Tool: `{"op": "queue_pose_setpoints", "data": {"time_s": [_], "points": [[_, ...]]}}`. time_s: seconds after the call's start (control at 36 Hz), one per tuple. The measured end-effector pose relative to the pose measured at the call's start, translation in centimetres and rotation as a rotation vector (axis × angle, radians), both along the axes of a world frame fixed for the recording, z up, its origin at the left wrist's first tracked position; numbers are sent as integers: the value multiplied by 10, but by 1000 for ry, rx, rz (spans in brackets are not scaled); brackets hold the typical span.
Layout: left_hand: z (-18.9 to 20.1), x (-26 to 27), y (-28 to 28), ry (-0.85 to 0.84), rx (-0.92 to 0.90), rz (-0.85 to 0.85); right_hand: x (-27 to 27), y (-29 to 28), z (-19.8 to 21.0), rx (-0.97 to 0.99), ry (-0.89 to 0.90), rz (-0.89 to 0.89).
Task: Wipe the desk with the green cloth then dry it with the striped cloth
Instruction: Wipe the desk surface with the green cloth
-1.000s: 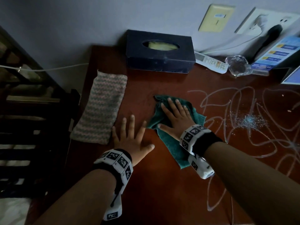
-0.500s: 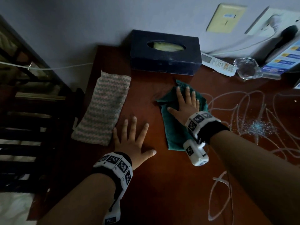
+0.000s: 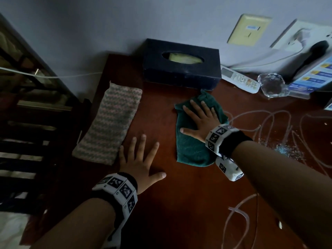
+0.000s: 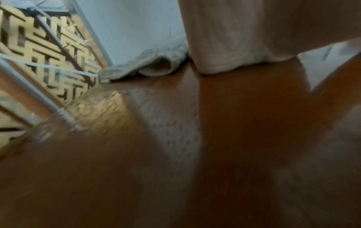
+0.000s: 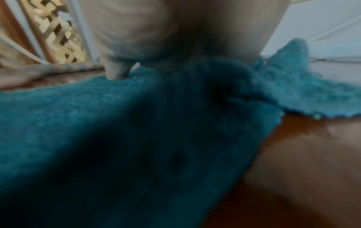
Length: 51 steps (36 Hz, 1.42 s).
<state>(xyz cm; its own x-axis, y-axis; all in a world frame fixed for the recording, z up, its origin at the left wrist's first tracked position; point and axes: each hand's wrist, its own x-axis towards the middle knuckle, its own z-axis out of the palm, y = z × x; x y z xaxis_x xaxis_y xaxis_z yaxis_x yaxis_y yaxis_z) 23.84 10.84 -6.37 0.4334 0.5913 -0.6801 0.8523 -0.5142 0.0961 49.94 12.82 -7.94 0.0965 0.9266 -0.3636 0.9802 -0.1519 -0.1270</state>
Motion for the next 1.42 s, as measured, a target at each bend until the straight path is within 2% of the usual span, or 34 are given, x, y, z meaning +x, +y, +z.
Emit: {"op": "queue_pose_setpoints", "data": {"time_s": [0.14, 0.22, 0.39, 0.5, 0.56, 0.61, 0.67, 0.72, 0.83, 0.89, 0.94, 1.03, 1.14, 1.22, 1.42], "points": [[10, 8, -8, 38, 99, -4, 15, 10, -2, 3, -14, -149], [13, 16, -13, -8, 149, -13, 22, 13, -1, 10, -25, -237], [11, 33, -22, -118, 148, -9, 43, 7, 5, -18, -109, -353], [4, 36, -27, -126, 115, -6, 46, 0, 21, -81, -88, -394], [1, 36, -28, -112, 88, -12, 44, -7, 29, -51, -81, -340], [0, 37, -28, -94, 69, -16, 41, -14, 33, -4, -78, -190], [-1, 38, -27, -96, 63, -13, 40, -19, 33, -32, -75, -36], [-6, 38, -27, -101, 72, -5, 41, -18, 29, -103, -62, -3], [-23, 35, -28, -164, 165, -1, 47, -13, 21, -136, -40, -59], [-27, 33, -29, -221, 284, 8, 50, -10, 21, -135, -50, -95], [-24, 32, -29, -175, 268, 3, 52, -7, 22, -137, -57, -150], [-24, 30, -27, -195, 214, 41, 56, -5, 22, -142, -42, -231], [-18, 35, -25, -143, 204, -16, 55, -10, 20, -143, -35, -323], [-13, 37, -26, -95, 74, 8, 49, -16, 17, -139, -26, -394], [-4, 40, -23, -13, 36, -39, 39, -28, 15, -211, 3, -517]]}}
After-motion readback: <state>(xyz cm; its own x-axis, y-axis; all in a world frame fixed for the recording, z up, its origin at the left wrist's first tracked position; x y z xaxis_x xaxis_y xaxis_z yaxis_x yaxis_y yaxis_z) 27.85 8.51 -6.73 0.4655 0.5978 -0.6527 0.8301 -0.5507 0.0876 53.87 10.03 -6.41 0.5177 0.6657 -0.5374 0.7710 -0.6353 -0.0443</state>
